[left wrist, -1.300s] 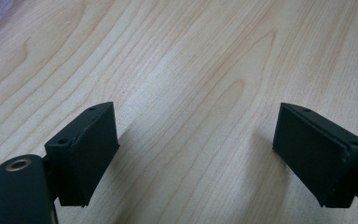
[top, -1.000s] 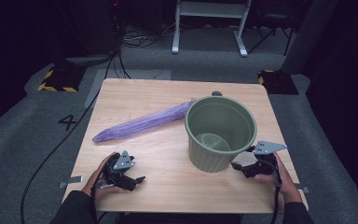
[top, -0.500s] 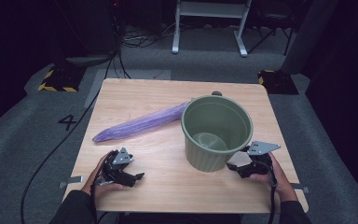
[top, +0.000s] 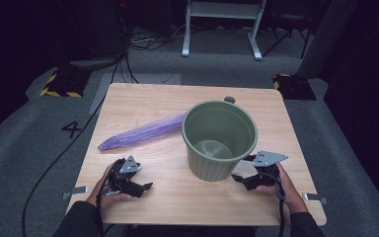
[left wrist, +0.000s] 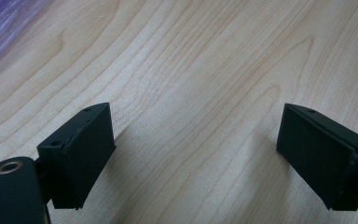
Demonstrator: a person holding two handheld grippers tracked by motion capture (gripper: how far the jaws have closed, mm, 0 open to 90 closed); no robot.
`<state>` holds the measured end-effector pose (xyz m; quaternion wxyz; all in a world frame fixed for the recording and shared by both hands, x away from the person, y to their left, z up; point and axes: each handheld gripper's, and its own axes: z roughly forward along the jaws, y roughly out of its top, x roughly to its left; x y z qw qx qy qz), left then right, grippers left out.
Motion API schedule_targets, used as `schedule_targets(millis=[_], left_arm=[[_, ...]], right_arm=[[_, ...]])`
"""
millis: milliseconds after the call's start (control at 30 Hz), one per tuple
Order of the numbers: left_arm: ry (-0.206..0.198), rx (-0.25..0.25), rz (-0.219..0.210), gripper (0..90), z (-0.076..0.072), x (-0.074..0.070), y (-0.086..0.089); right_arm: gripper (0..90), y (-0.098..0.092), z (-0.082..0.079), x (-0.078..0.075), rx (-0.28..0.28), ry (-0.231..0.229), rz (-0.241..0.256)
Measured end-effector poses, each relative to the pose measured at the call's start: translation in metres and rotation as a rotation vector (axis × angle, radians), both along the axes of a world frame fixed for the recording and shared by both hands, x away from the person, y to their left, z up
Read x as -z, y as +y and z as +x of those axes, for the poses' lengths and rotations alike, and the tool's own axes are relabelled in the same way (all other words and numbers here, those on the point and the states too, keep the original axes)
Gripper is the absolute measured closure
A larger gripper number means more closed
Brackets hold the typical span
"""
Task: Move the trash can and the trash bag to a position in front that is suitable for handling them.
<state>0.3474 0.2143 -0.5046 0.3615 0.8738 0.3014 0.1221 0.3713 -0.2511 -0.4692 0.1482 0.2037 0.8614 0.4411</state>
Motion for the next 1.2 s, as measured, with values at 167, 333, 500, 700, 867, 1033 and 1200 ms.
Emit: schedule_targets(millis=[167, 333, 500, 700, 867, 1033, 1200], left_arm=[[0.001, 0.000, -0.001, 10.6, 0.000, 0.000, 0.000], [0.001, 0.001, -0.001, 10.7, 0.000, 0.000, 0.000], [-0.001, 0.001, -0.003, 10.8, 0.000, 0.000, 0.001], [-0.001, 0.001, -0.003, 10.8, 0.000, 0.000, 0.001], [-0.001, 0.001, -0.003, 10.8, 0.000, 0.000, 0.001], [-0.001, 0.001, -0.004, 10.8, 0.000, 0.000, 0.001], [-0.002, 0.010, -0.005, 11.7, -0.001, 0.000, 0.002]], right_arm=[[19.0, 0.008, 0.001, 0.004, 0.010, -0.003, 0.000], [19.1, 0.012, 0.000, 0.005, 0.005, -0.011, -0.005], [20.4, 0.013, 0.000, 0.006, 0.012, -0.014, 0.003], [20.5, 0.014, 0.001, 0.010, 0.018, -0.007, 0.010], [19.8, 0.018, 0.000, 0.011, 0.015, -0.011, 0.001], [19.5, 0.024, -0.003, 0.012, -0.006, -0.012, -0.009], [26.8, 0.024, -0.009, 0.014, -0.051, -0.018, -0.028]])
